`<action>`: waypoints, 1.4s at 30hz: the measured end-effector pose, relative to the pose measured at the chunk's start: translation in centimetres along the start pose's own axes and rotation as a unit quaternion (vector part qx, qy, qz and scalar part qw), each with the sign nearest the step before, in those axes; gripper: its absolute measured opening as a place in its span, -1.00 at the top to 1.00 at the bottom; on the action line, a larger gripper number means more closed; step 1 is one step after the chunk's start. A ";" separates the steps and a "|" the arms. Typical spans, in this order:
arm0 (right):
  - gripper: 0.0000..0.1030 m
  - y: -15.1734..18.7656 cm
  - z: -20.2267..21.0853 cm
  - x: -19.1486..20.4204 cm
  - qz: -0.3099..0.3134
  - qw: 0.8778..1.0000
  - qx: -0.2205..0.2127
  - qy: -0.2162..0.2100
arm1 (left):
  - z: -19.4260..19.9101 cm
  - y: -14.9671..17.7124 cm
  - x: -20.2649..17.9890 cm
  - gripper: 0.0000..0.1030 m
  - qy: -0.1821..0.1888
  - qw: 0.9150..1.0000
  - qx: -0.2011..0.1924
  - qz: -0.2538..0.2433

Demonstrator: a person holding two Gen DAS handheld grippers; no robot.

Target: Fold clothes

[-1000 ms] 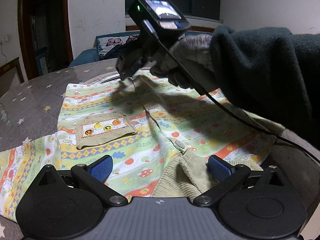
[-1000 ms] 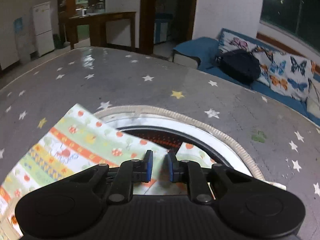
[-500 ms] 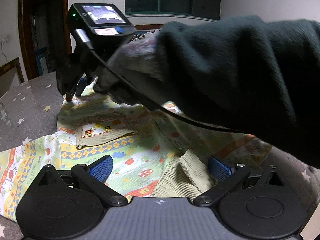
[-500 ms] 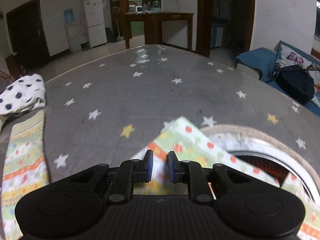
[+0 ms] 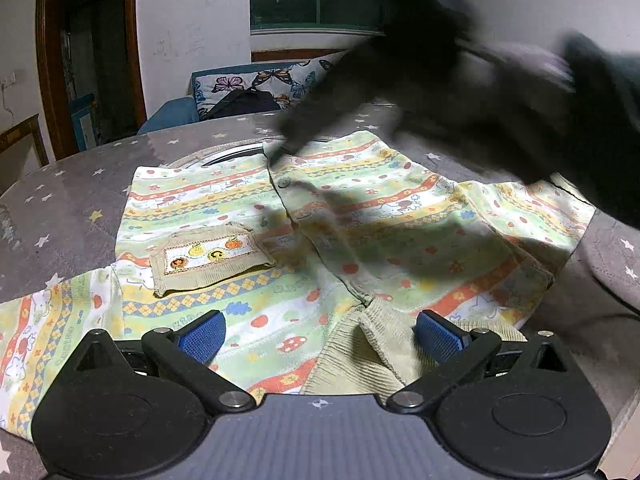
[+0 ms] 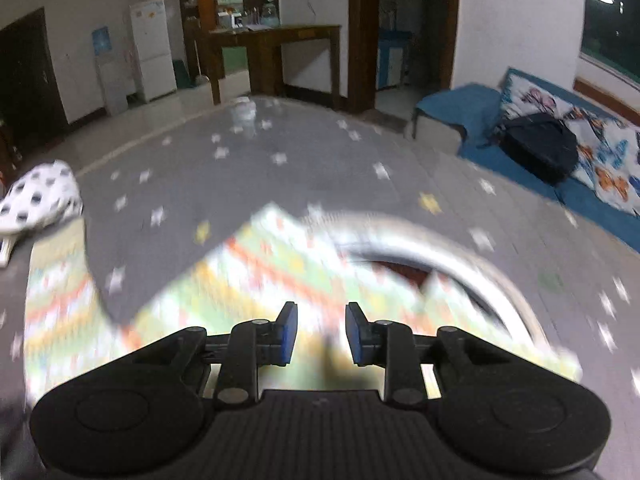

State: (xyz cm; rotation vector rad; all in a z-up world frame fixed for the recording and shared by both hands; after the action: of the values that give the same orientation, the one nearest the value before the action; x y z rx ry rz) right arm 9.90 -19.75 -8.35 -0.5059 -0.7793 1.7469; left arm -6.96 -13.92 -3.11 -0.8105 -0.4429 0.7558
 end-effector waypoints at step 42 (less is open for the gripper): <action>-0.04 21.6 21.0 -14.3 -0.235 0.930 -0.118 0.256 | -0.4 -1.5 -2.5 -1.00 0.138 0.990 -0.016 0.025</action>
State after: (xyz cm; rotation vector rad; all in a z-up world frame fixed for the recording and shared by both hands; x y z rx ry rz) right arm -14.48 -42.50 -10.03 -0.8221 -0.6626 1.0155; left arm -7.71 -16.67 -2.36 -0.9434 -0.1879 0.6713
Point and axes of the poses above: each gripper's, at about its wrist camera, not at the fingertips, and z roughly against the way its jaws point, x to its left, y to its underside, the point moved 7 cm from there along -z, roughly the way its jaws point, and after that the axes turned 6 degrees about -z, right-handed, at the moved point
